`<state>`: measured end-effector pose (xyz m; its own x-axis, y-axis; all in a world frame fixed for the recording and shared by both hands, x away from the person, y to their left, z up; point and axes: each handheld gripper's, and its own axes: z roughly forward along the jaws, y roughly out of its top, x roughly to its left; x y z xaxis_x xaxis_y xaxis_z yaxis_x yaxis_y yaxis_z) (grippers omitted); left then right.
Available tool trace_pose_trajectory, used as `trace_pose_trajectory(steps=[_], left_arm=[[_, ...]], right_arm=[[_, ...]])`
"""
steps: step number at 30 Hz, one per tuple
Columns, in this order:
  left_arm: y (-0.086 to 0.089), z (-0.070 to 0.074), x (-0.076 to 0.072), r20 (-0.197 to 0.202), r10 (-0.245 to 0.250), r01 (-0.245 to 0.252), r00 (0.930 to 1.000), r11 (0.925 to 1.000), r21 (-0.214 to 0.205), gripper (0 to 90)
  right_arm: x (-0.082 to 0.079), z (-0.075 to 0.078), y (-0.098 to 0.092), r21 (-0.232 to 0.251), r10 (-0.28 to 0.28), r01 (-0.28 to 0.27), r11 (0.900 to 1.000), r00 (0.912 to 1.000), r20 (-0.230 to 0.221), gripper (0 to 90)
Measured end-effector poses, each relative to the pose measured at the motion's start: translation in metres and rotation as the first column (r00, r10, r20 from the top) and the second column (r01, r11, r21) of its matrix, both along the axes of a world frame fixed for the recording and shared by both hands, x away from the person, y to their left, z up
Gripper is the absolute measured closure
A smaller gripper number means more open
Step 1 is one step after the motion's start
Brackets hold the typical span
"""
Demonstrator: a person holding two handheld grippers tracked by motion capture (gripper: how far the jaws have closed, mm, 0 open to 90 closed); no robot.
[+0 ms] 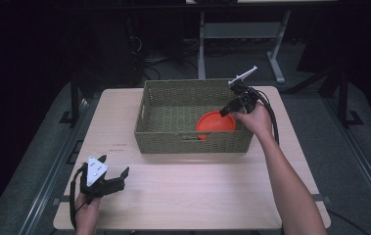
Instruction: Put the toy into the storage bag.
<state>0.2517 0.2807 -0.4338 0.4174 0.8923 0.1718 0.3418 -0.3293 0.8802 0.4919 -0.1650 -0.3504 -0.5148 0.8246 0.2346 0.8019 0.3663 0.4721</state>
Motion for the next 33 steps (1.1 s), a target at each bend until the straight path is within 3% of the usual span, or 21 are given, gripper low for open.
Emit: trace_pose_trajectory(steps=[7, 8, 13, 18, 33], left_arm=[[0.000, 0.000, 0.000, -0.001, 0.001, -0.001, 1.0000, 1.0000, 0.002, 12.8], [0.000, 0.000, 0.000, 0.004, -0.002, 0.002, 1.0000, 1.0000, 0.004, 12.8], [-0.001, 0.001, 0.000, 0.003, -0.003, 0.003, 1.0000, 1.0000, 0.007, 12.8], [0.000, 0.000, 0.000, 0.001, -0.003, 0.003, 1.0000, 1.0000, 0.010, 12.8], [0.000, 0.000, 0.000, 0.002, -0.002, 0.002, 1.0000, 1.0000, 0.008, 12.8]], right_arm=[[-0.012, 0.008, -0.008, 0.073, 0.023, -0.026, 0.9970, 0.9991, 0.035, 38.3], [-0.015, 0.010, -0.014, 0.104, 0.016, -0.019, 0.9944, 0.9994, 0.031, 36.2], [-0.021, 0.014, -0.025, 0.130, 0.014, -0.018, 0.9914, 0.9994, 0.031, 32.8], [-0.034, 0.023, -0.034, 0.167, 0.021, -0.031, 0.9855, 0.9980, 0.059, 30.9], [-0.062, 0.032, -0.040, 0.185, 0.078, -0.096, 0.9781, 0.9914, 0.105, 28.4]])
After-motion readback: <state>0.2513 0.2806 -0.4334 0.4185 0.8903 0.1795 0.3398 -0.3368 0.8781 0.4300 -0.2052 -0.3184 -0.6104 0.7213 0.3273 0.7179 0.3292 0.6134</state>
